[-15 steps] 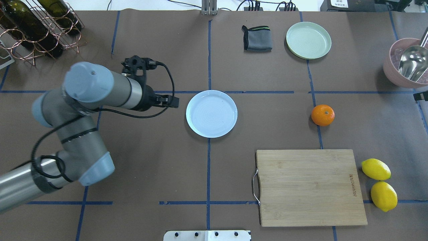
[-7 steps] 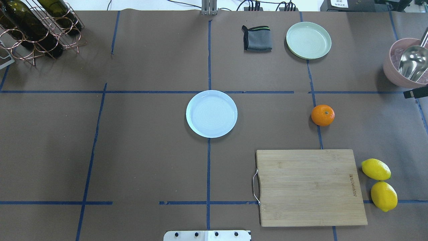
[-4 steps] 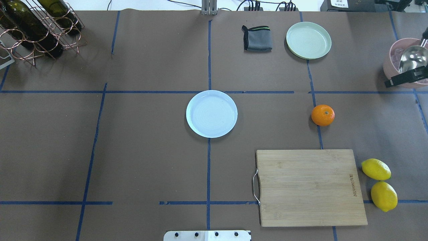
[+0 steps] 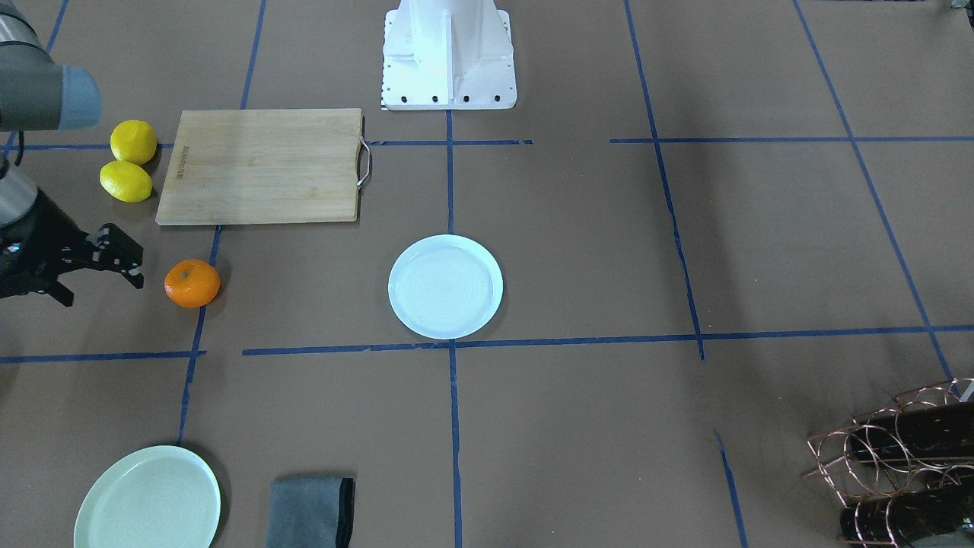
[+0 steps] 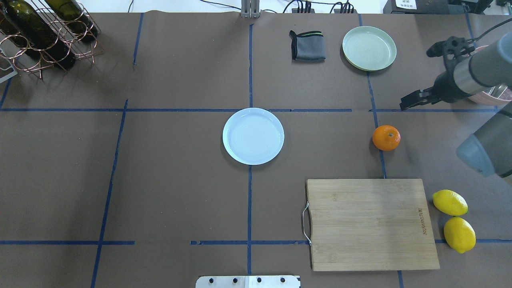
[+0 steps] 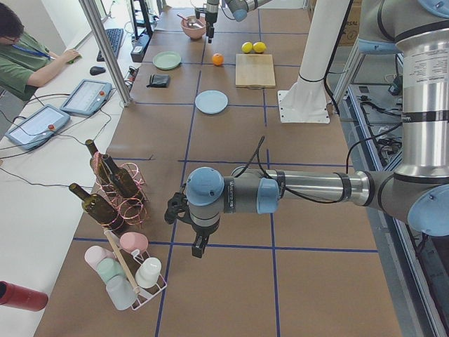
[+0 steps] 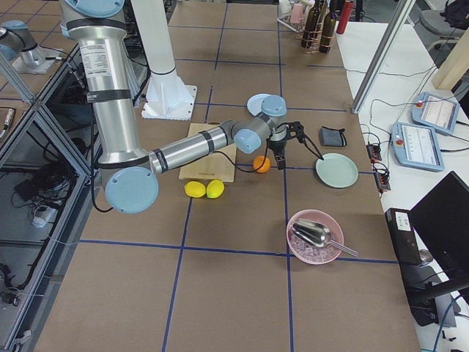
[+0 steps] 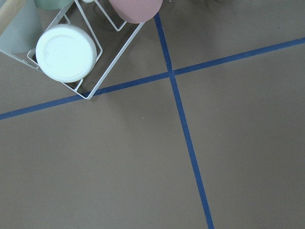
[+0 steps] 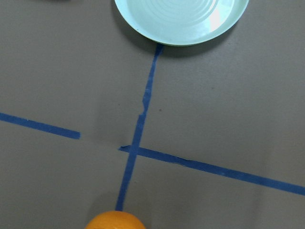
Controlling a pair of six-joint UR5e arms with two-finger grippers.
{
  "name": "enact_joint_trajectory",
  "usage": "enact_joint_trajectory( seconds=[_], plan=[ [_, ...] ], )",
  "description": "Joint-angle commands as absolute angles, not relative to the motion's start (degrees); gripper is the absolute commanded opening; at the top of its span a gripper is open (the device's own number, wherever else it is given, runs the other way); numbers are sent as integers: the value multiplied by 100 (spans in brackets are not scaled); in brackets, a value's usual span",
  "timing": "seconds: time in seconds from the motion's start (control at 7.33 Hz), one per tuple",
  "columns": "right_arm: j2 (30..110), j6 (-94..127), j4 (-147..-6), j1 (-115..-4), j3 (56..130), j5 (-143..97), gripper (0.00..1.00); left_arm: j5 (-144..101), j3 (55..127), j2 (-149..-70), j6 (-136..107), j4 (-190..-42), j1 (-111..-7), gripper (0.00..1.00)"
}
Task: Pick orange to plate
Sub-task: 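Lower the right gripper over the orange, then close the right gripper around the orange and lift it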
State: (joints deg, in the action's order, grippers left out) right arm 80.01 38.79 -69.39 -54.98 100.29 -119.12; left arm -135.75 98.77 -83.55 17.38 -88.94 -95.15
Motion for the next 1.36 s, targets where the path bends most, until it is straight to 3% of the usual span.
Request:
enact_joint_trajectory(
  seconds=[0.0,1.23],
  plan=[
    [7875,4665,-6926,-4757,10028,-11191,100,-13588,9896,-8350,1749,-8903,-9519,100],
    [7998,4676,-6943,-4245,9765,-10600,100,-13588,9897,-8341,1767,-8912,-9527,100]
  ],
)
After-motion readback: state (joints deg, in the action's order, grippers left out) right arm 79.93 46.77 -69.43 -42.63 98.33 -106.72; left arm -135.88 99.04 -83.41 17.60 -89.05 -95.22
